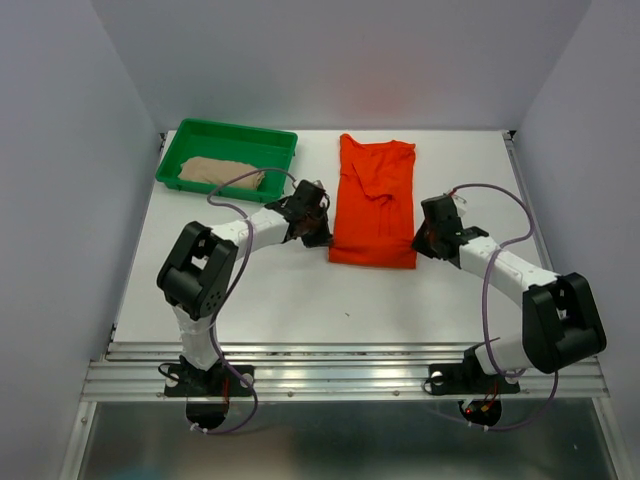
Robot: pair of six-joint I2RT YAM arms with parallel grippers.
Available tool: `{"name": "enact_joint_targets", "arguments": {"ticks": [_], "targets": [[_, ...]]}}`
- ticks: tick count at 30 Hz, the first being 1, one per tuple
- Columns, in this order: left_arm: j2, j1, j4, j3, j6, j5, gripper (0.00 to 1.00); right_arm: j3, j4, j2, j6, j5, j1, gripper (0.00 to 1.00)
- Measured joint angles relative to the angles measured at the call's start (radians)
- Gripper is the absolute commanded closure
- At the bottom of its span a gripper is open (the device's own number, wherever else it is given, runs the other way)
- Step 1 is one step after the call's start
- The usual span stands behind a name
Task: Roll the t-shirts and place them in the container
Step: Roll the T-shirt to the center of the board.
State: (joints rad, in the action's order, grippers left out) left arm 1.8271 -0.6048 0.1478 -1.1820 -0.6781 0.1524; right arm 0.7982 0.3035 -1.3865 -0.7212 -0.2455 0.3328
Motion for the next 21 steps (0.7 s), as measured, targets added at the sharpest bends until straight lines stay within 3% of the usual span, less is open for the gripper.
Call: {"name": "enact_joint_targets", "arguments": {"ticks": [12,16,18,20,21], "targets": [[0.027,0.004,0.007,-0.048,0.025,-0.019,1.00,0.032,-0.026,-0.066,0.020,0.008,-0.019,0.99],[0.047,0.005,0.006,-0.072,0.028,-0.027,1.00,0.045,-0.029,-0.100,0.026,0.010,-0.024,0.95],[0.063,0.005,0.002,-0.079,0.031,-0.032,0.99,0.047,-0.035,-0.116,0.026,0.012,-0.029,0.83],[0.076,0.005,0.002,-0.085,0.036,-0.035,0.84,0.050,-0.036,-0.130,0.029,0.014,-0.031,0.73],[0.084,0.005,0.004,-0.092,0.042,-0.040,0.68,0.055,-0.035,-0.138,0.031,0.015,-0.032,0.59]]}}
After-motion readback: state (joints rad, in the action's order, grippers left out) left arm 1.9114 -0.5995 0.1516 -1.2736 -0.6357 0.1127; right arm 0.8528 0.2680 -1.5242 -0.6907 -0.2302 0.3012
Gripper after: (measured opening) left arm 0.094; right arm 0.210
